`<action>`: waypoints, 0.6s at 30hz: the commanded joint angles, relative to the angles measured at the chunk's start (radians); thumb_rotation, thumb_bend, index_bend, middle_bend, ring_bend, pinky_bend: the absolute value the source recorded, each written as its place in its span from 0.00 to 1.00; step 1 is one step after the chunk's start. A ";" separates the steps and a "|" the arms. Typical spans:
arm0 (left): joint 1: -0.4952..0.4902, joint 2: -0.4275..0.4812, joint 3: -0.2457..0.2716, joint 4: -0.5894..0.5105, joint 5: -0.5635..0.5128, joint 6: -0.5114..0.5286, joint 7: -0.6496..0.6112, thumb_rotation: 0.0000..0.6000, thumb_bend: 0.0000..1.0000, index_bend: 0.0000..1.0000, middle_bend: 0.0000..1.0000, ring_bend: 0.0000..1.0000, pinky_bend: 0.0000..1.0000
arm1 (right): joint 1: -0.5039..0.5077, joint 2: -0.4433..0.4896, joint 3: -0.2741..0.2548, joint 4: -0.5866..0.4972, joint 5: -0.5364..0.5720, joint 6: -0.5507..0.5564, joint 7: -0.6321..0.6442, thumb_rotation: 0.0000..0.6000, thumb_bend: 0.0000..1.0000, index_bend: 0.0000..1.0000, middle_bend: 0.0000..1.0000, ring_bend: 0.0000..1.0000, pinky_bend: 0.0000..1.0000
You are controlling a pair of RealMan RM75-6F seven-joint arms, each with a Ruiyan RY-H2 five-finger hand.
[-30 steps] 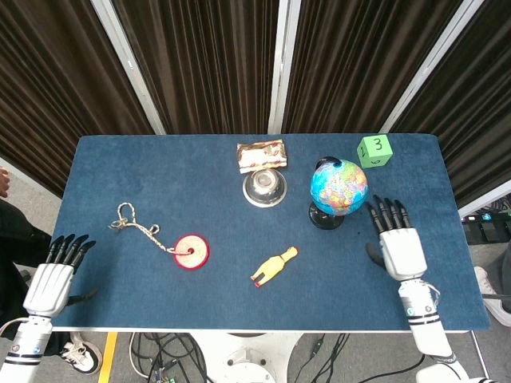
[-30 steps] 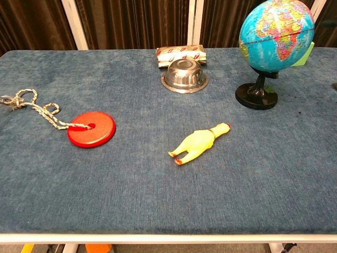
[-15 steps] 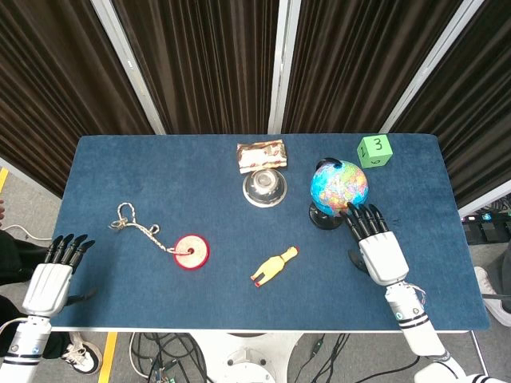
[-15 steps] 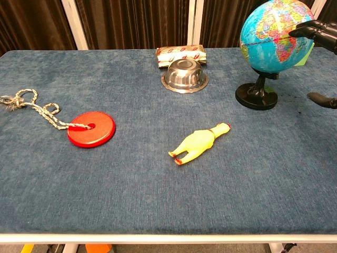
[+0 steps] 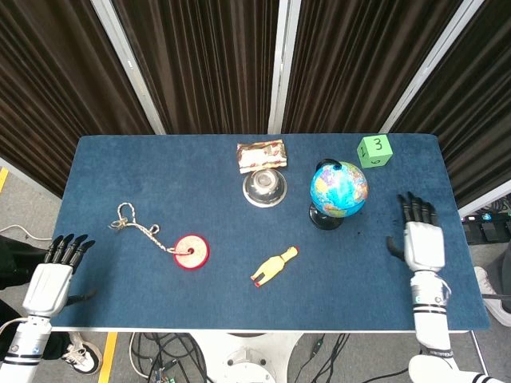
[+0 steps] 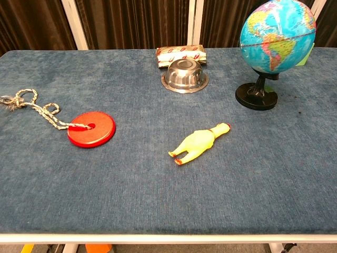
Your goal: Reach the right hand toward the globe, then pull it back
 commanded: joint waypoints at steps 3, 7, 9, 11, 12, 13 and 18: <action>-0.001 -0.002 0.001 -0.003 0.002 -0.001 0.006 1.00 0.00 0.13 0.08 0.02 0.05 | -0.059 0.044 0.009 -0.032 -0.009 0.049 0.014 1.00 0.23 0.00 0.00 0.00 0.00; 0.000 -0.002 0.000 -0.008 0.003 0.002 0.010 1.00 0.00 0.13 0.08 0.02 0.05 | -0.100 0.061 -0.076 -0.003 -0.149 0.091 0.075 1.00 0.24 0.00 0.00 0.00 0.00; 0.000 -0.001 -0.001 -0.012 0.003 0.005 0.012 1.00 0.00 0.14 0.08 0.02 0.05 | -0.120 0.070 -0.143 0.034 -0.259 0.108 0.133 1.00 0.24 0.00 0.00 0.00 0.00; -0.001 0.000 -0.001 -0.015 0.005 0.005 0.013 1.00 0.00 0.13 0.08 0.02 0.05 | -0.134 0.076 -0.205 0.083 -0.366 0.125 0.190 1.00 0.25 0.00 0.00 0.00 0.00; -0.001 0.000 -0.001 -0.017 0.006 0.006 0.014 1.00 0.00 0.13 0.08 0.02 0.05 | -0.145 0.077 -0.242 0.119 -0.427 0.142 0.215 1.00 0.25 0.00 0.00 0.00 0.00; -0.001 0.001 -0.001 -0.019 0.007 0.006 0.015 1.00 0.00 0.13 0.08 0.02 0.05 | -0.153 0.076 -0.265 0.143 -0.463 0.156 0.227 1.00 0.25 0.00 0.00 0.00 0.00; 0.001 0.007 0.001 -0.026 0.008 0.008 0.017 1.00 0.00 0.14 0.08 0.02 0.05 | -0.191 0.054 -0.321 0.214 -0.560 0.217 0.268 1.00 0.24 0.00 0.00 0.00 0.00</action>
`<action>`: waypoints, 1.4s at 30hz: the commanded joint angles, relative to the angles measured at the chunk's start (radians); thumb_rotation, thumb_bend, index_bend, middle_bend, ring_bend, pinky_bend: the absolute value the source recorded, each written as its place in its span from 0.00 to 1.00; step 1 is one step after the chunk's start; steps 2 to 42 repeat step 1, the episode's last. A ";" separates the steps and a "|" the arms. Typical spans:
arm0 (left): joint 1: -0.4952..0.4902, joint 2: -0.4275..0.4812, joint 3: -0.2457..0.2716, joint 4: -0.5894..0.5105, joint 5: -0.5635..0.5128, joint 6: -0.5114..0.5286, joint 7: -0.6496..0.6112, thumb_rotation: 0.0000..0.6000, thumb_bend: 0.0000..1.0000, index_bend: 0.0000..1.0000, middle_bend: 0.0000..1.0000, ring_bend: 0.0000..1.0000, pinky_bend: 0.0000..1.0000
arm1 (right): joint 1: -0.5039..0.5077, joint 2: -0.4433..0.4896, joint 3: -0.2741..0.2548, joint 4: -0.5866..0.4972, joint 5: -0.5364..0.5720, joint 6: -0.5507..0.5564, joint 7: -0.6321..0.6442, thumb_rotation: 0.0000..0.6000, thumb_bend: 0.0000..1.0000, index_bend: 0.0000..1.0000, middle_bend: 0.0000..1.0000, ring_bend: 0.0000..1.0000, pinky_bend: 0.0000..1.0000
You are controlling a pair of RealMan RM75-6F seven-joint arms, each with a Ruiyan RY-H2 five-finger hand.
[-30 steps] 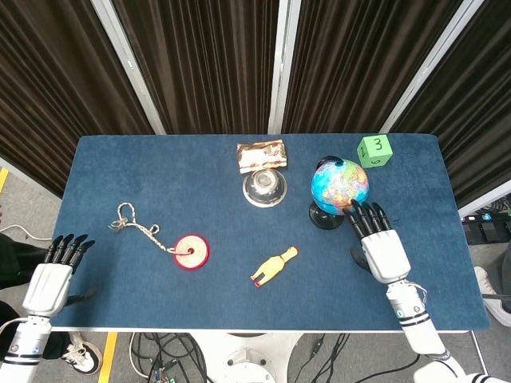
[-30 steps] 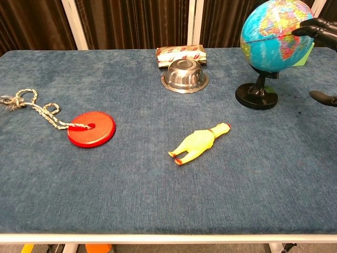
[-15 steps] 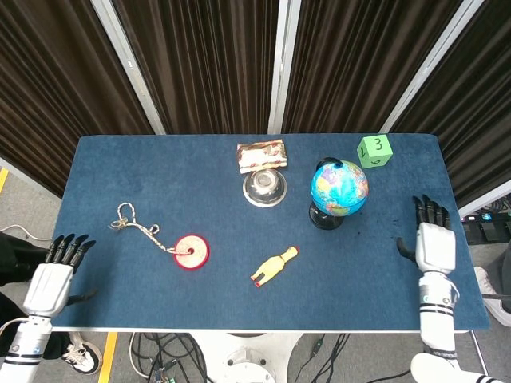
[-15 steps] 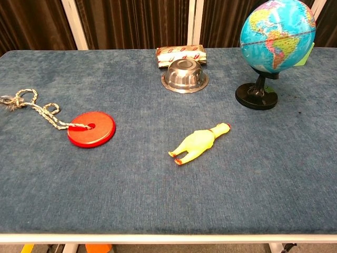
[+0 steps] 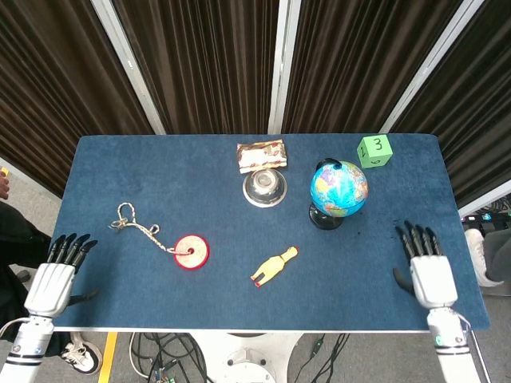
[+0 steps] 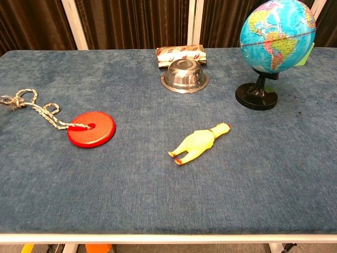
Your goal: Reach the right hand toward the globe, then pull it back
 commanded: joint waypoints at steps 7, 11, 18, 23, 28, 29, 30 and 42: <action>0.001 0.004 0.001 -0.004 0.001 0.002 0.002 1.00 0.00 0.14 0.08 0.02 0.05 | -0.046 -0.012 -0.069 0.080 -0.092 0.063 0.050 1.00 0.24 0.00 0.00 0.00 0.00; 0.001 0.004 0.001 -0.004 0.001 0.002 0.002 1.00 0.00 0.14 0.08 0.02 0.05 | -0.046 -0.012 -0.069 0.080 -0.092 0.063 0.050 1.00 0.24 0.00 0.00 0.00 0.00; 0.001 0.004 0.001 -0.004 0.001 0.002 0.002 1.00 0.00 0.14 0.08 0.02 0.05 | -0.046 -0.012 -0.069 0.080 -0.092 0.063 0.050 1.00 0.24 0.00 0.00 0.00 0.00; 0.001 0.004 0.001 -0.004 0.001 0.002 0.002 1.00 0.00 0.14 0.08 0.02 0.05 | -0.046 -0.012 -0.069 0.080 -0.092 0.063 0.050 1.00 0.24 0.00 0.00 0.00 0.00; 0.001 0.004 0.001 -0.004 0.001 0.002 0.002 1.00 0.00 0.14 0.08 0.02 0.05 | -0.046 -0.012 -0.069 0.080 -0.092 0.063 0.050 1.00 0.24 0.00 0.00 0.00 0.00; 0.001 0.004 0.001 -0.004 0.001 0.002 0.002 1.00 0.00 0.14 0.08 0.02 0.05 | -0.046 -0.012 -0.069 0.080 -0.092 0.063 0.050 1.00 0.24 0.00 0.00 0.00 0.00; 0.001 0.004 0.001 -0.004 0.001 0.002 0.002 1.00 0.00 0.14 0.08 0.02 0.05 | -0.046 -0.012 -0.069 0.080 -0.092 0.063 0.050 1.00 0.24 0.00 0.00 0.00 0.00; 0.001 0.004 0.001 -0.004 0.001 0.002 0.002 1.00 0.00 0.14 0.08 0.02 0.05 | -0.046 -0.012 -0.069 0.080 -0.092 0.063 0.050 1.00 0.24 0.00 0.00 0.00 0.00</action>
